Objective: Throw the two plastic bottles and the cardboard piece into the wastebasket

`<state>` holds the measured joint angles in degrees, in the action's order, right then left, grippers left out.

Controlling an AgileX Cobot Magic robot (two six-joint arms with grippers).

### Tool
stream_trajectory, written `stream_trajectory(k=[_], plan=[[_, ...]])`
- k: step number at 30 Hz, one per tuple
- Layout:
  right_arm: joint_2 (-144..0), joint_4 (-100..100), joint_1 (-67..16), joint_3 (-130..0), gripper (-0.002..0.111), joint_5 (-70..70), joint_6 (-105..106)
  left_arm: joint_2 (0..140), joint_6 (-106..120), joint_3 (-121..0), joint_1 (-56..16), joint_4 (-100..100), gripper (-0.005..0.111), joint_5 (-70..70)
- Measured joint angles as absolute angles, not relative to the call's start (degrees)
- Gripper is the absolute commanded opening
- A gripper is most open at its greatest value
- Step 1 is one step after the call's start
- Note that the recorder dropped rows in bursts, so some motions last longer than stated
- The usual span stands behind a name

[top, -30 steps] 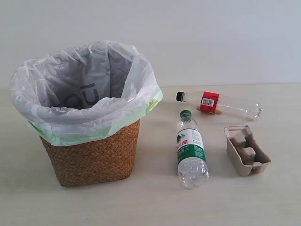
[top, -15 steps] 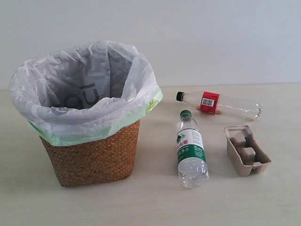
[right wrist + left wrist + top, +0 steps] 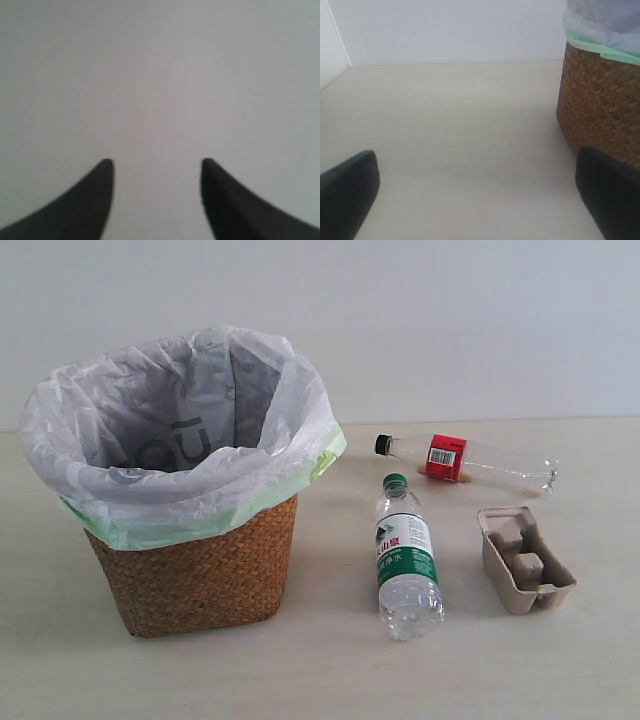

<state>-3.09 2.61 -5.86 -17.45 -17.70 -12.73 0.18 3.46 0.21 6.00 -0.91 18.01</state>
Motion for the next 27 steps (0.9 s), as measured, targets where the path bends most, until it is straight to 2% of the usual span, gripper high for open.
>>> stream_trajectory(k=[2,13,16,22,27], plan=[[-6.9,2.61,-5.86,-20.74,0.105,-14.77,-12.73,0.18,3.46,0.21,6.0,-0.91,0.108,18.01],[-46.82,0.0,-5.86,-45.49,0.104,23.75,-12.6,0.18,3.46,0.21,6.0,-0.91,0.108,18.01],[-57.96,-6.09,-5.86,-49.91,0.104,32.71,-6.43,0.18,3.46,0.21,6.0,-0.91,0.108,18.01],[-76.22,-24.29,-5.86,-52.45,0.104,36.43,15.48,0.18,3.46,0.21,6.0,-0.91,0.108,18.01],[-87.38,-25.78,-6.31,-52.45,0.104,34.82,20.84,0.18,3.46,0.21,6.0,-0.91,0.108,18.01]])
